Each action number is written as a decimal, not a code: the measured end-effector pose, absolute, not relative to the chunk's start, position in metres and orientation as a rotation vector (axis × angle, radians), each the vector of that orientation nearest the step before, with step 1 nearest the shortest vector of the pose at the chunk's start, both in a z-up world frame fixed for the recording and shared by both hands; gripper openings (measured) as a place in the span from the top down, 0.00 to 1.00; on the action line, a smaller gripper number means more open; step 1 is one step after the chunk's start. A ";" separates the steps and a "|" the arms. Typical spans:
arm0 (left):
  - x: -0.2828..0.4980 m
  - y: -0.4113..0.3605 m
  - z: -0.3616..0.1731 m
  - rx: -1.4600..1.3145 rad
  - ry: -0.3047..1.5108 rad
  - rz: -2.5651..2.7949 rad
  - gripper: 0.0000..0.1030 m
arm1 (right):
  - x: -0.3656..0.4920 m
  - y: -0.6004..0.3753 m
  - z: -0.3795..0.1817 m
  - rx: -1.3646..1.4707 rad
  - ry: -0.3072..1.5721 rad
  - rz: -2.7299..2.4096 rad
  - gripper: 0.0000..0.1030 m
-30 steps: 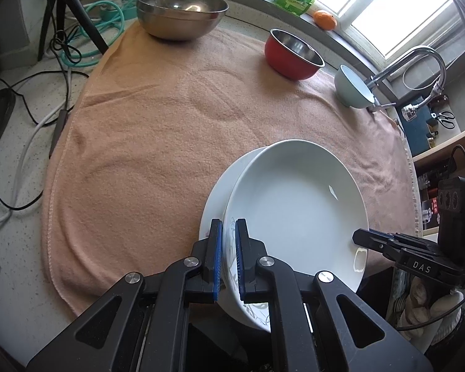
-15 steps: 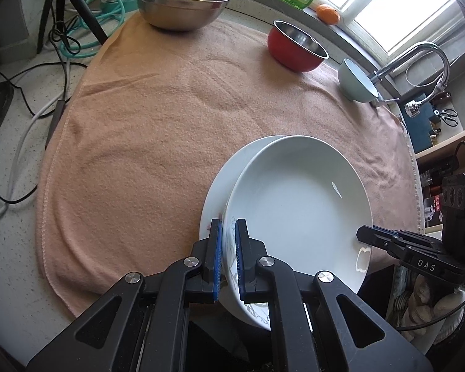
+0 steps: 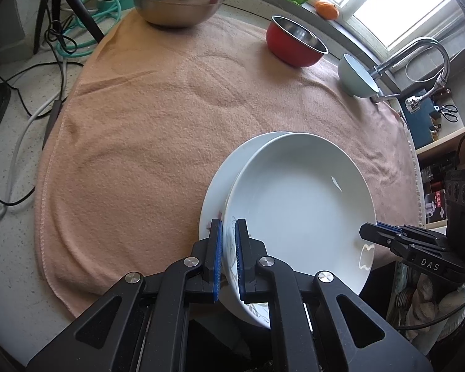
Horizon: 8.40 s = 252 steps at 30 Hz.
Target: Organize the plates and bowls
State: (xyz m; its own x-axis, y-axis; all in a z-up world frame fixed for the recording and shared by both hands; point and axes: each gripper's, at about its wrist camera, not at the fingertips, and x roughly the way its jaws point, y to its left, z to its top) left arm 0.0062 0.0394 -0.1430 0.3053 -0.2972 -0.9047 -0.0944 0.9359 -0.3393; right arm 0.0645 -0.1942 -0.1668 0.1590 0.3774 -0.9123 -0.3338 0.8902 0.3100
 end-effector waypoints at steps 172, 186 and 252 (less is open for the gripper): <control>0.181 0.170 -0.132 -0.751 0.861 0.217 0.90 | 0.344 0.003 -0.121 -0.064 1.252 0.674 0.92; 0.149 0.139 -0.099 -0.723 0.853 0.154 0.90 | 0.293 -0.035 -0.087 -0.058 1.210 0.659 0.92; 0.135 -0.075 -0.129 -0.458 1.183 -0.243 0.90 | 0.168 -0.293 -0.132 0.205 1.236 0.351 0.91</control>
